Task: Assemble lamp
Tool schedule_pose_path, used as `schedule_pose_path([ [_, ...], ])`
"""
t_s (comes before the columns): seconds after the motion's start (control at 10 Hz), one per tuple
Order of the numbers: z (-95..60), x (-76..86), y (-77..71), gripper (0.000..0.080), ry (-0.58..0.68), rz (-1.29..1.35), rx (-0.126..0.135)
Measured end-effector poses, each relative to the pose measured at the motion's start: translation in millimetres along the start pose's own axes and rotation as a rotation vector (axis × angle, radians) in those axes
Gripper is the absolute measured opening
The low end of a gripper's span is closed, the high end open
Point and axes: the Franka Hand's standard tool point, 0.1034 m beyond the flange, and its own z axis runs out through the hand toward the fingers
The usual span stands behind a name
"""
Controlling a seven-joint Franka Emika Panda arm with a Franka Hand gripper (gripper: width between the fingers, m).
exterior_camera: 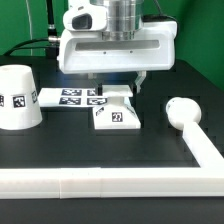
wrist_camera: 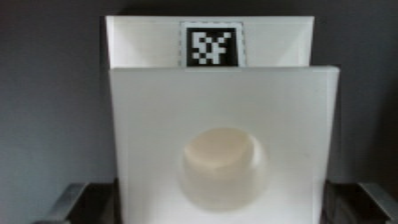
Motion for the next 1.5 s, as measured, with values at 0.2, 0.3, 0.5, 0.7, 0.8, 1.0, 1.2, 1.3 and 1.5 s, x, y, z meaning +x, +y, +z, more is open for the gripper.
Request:
schedule_pose_path([
  [0.2, -0.4, 9.1, -2.2, 0.0534, 0.002, -0.003, 0.002],
  [0.3, -1.4, 26.8, -4.9, 0.0534, 0.014, -0.006, 0.006],
  [0.5, -3.2, 59.2, -11.6, 0.0534, 0.031, -0.008, 0.012],
  [0.7, -4.4, 88.9, -24.0, 0.0534, 0.058, -0.025, 0.018],
  [0.8, -5.2, 103.9, -31.1, 0.0534, 0.070, -0.018, 0.022],
  [1.0, -6.8, 131.0, -42.4, 0.0534, 0.084, -0.027, 0.028],
  [1.2, -7.4, 149.8, -49.3, 0.0534, 0.101, -0.033, 0.033],
  [1.3, -8.4, 159.2, -51.0, 0.0534, 0.113, -0.033, 0.035],
  [1.5, -9.3, 173.2, -55.0, 0.0534, 0.118, -0.023, 0.040],
])
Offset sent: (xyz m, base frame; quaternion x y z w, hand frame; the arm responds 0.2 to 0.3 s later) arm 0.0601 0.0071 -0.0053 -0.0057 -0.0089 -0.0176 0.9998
